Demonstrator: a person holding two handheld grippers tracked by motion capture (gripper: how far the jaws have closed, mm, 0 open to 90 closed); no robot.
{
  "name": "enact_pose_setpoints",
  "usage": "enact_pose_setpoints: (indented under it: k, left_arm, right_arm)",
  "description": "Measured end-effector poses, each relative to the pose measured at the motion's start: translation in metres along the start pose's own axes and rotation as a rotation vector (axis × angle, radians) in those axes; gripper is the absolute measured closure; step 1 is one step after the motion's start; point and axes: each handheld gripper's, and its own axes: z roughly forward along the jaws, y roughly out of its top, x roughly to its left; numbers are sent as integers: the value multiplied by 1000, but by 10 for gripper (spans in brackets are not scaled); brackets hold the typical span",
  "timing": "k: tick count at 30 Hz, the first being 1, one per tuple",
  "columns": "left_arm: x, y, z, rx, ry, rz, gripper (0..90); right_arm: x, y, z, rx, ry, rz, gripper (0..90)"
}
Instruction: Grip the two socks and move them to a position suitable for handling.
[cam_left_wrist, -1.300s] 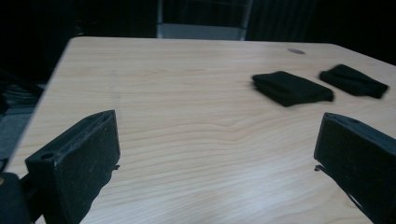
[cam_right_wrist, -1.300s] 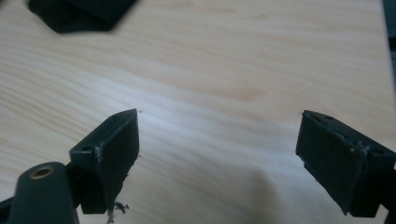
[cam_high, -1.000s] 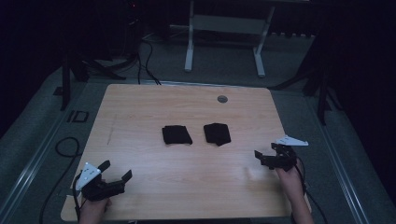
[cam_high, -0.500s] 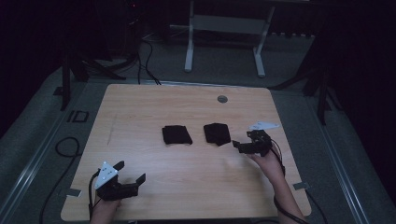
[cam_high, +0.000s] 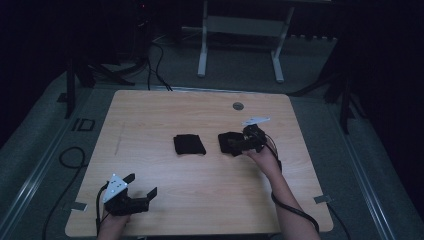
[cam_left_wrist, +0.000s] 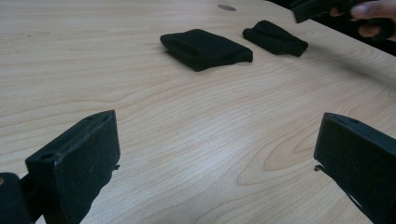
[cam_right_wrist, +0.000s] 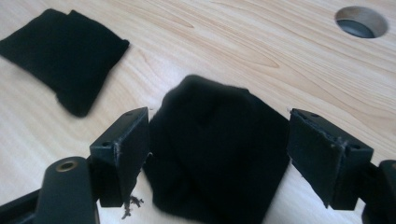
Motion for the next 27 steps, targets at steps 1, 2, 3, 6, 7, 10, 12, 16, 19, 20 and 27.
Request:
enact_pose_setpoints:
  k: [1, 2, 3, 6, 7, 10, 12, 16, 19, 20, 27]
  left_arm:
    - [0, 0, 0, 0, -3, -1, 8]
    - [0, 0, 0, 0, -4, -1, 8]
    - [0, 0, 0, 1, -6, -3, 8]
    - [0, -1, 0, 4, -9, -6, 8]
    - [0, -1, 0, 8, -8, -5, 8]
    - [-1, -1, 0, 17, -3, 7, 8]
    - [-2, -1, 0, 15, -5, 4, 8]
    - [-2, -1, 1, 21, -9, 5, 8]
    - [-3, -1, 1, 21, -14, 5, 8]
    - [-3, -1, 1, 24, -15, 3, 8]
    - [-1, -1, 1, 28, -12, 2, 8]
  right_arm:
    - [0, 2, 5, 6, 0, 2, 216]
    - [1, 3, 10, 13, -6, 2, 216]
    - [1, 3, 15, 17, -8, 4, 216]
    - [3, 3, 26, 39, -1, 15, 218]
    - [4, 2, 30, 52, -13, 3, 226]
    - [6, -5, 40, 106, -24, -19, 274]
    - [8, -8, 41, 93, -24, -24, 303]
    - [9, -10, 39, 79, -43, -14, 534]
    - [13, -11, 38, 67, -42, -18, 645]
    - [15, -11, 37, 64, -47, -26, 665]
    - [27, -7, 25, 82, -60, -47, 739]
